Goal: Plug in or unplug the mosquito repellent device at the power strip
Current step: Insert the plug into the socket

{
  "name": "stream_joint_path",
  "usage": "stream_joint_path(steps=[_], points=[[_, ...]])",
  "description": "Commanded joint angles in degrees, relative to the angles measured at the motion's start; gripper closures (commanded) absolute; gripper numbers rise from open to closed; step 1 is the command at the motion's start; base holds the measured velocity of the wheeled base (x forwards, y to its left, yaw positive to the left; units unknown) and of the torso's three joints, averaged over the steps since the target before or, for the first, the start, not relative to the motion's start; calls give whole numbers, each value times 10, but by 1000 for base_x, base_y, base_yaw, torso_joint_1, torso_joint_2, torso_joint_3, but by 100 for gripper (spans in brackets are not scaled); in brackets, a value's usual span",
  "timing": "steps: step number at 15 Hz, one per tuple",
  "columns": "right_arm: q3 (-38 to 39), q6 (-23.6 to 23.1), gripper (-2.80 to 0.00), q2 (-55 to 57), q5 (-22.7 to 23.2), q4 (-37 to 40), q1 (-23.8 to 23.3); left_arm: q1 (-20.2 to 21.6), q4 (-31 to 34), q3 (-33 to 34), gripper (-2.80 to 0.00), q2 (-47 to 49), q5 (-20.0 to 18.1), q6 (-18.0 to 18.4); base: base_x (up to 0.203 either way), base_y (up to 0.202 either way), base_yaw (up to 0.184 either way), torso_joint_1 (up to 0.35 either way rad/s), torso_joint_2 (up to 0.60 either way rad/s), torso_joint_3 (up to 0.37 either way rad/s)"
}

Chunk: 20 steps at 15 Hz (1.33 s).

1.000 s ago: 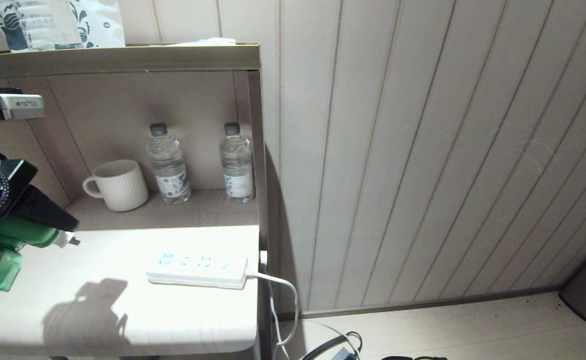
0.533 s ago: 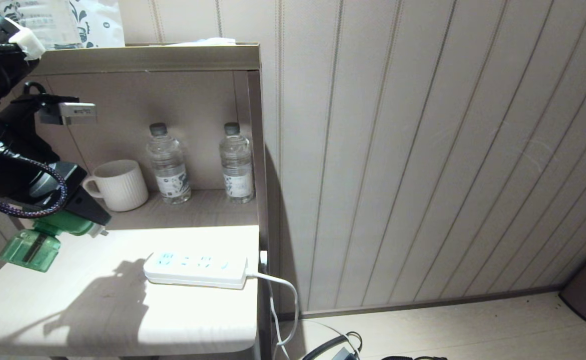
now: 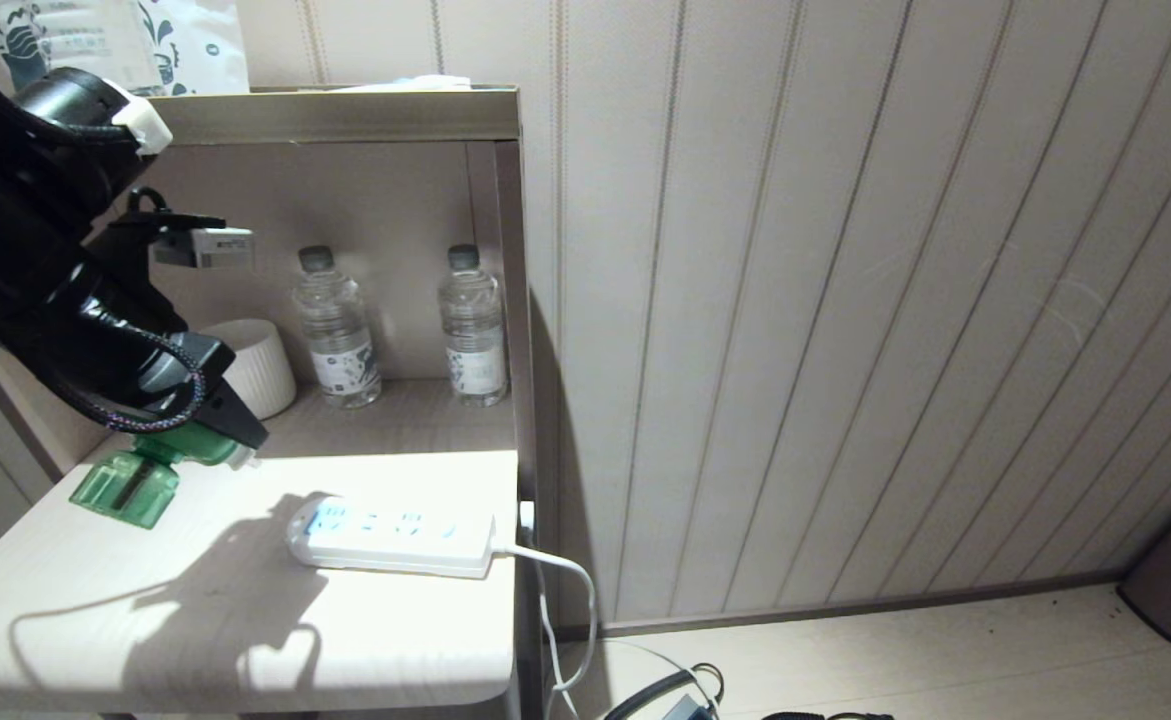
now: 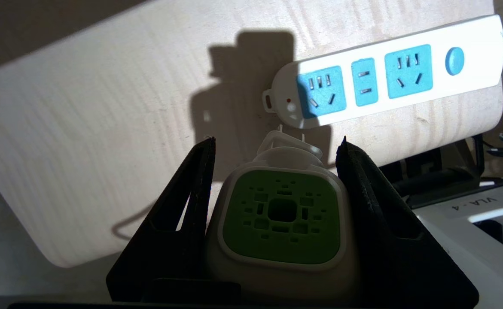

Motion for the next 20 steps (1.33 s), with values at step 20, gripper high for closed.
stream_joint_path(steps=[20], points=[[0,0,0,0,0,0,0,-77,12,-3,0,92,15,-257,0,0,0,0,0,0]])
